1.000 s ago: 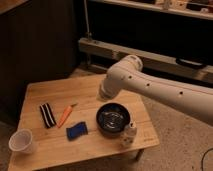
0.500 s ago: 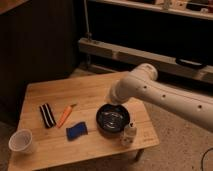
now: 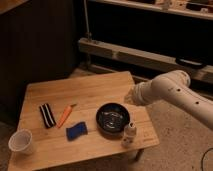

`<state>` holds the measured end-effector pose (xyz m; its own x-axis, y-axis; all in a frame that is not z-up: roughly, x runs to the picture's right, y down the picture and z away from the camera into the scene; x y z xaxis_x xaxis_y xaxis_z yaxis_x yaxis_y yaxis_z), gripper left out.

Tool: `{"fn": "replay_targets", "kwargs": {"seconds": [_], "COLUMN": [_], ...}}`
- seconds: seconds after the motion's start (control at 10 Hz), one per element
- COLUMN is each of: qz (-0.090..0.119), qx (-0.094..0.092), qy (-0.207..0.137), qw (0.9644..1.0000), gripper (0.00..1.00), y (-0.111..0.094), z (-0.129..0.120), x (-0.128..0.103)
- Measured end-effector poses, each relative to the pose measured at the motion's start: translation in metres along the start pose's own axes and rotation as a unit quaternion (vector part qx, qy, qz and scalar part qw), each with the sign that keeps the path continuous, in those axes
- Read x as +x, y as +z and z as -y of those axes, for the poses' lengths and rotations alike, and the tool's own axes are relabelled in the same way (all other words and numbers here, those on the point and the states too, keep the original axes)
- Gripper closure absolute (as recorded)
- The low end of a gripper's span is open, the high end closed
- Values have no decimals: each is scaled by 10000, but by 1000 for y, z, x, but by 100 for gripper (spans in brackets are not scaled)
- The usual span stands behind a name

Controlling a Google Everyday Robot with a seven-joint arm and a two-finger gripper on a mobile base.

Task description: Place the pepper on the white sponge

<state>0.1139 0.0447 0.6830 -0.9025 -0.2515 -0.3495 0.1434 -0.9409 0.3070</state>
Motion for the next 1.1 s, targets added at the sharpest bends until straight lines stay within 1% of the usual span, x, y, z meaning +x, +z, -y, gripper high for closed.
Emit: {"fn": "replay_targets", "kwargs": {"seconds": [0.6, 0.7, 0.8, 0.9, 1.0, 1.1], "qz": [-5, 35, 132, 224, 350, 405], "qx": [1, -70, -251, -448, -600, -628], "qy": [-9, -80, -231, -497, -930, -1154], "qw": [10000, 9999, 9993, 9975, 9932, 9905], "gripper": [83, 83, 83, 83, 83, 83], "y": [1, 0, -2, -5, -6, -2], "z": [0, -2, -9, -20, -39, -47], "x": [1, 1, 2, 11, 33, 46]}}
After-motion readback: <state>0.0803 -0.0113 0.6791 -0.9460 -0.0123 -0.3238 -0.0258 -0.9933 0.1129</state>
